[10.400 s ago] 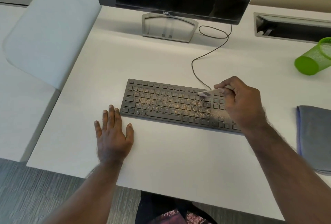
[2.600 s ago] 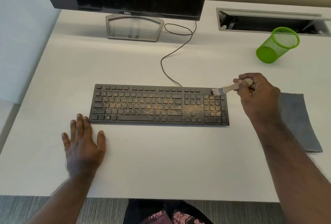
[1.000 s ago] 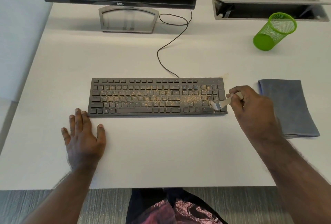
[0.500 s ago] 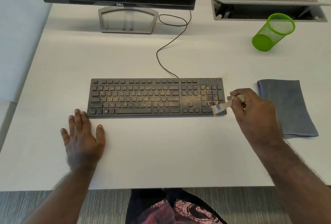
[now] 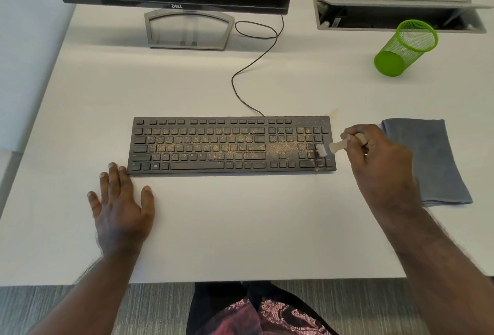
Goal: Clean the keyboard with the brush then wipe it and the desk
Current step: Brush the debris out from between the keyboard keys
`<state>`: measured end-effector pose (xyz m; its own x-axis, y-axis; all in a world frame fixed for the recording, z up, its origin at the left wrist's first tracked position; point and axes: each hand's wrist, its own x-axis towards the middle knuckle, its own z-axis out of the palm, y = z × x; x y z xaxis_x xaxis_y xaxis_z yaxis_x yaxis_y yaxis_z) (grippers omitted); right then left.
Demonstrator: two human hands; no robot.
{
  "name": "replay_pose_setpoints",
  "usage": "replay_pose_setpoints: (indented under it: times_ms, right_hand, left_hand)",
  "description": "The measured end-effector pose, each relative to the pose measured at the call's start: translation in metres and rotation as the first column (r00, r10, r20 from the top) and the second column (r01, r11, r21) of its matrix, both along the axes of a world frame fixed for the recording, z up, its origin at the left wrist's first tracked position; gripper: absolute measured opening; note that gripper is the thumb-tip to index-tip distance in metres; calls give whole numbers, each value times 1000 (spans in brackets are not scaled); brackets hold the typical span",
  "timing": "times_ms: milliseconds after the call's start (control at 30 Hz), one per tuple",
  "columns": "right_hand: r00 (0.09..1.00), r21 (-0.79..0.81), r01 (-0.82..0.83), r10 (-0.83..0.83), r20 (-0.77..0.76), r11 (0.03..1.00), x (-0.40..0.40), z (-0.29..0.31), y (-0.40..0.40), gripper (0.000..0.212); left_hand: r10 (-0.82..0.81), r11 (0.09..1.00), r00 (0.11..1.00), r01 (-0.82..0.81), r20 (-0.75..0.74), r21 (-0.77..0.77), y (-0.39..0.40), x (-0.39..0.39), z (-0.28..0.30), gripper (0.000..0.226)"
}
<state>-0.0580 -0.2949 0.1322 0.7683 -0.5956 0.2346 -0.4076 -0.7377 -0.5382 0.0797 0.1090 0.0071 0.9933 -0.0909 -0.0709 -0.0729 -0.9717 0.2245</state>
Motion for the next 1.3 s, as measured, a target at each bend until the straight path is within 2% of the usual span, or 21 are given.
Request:
replay_pose_setpoints:
  times_ms: [200,400,600,800,1000,1200,1300]
  right_hand:
    - [997,3,-17,17,-71,1000,-3,-7,-6,19]
    - [1000,28,-11,11,9,1000,5,-1,-10,15]
    - [993,49,-65,69,-101,997,0,-4,-10,15]
    - [997,25,-75,75,-24,997,1,0,-11,16]
    - [989,53,-99,104,-108,994,-6,-4,-14,17]
    - [994,20,-106,107,-35,994,-3,0,-13,17]
    - [992,17,-99,100,-77,995,-3,-1,-11,17]
  left_hand:
    - [0,1000,1000,0,-4,-3,-1,0,1,81]
    - [-5,1000,1000,5,-5,1,0,0,1,80]
    - [-8,1000,1000,8,-4,2,1,0,1,80]
    - [-4,1000,1000,4,-7,6,0,0,1,80]
    - [-2,1000,1000,2,-4,-2,-1,0,2,79]
    - [0,1000,1000,0,-3,-1,-1,0,2,80]
    - [-4,1000,1000,4,-2,2,0,0,1,80]
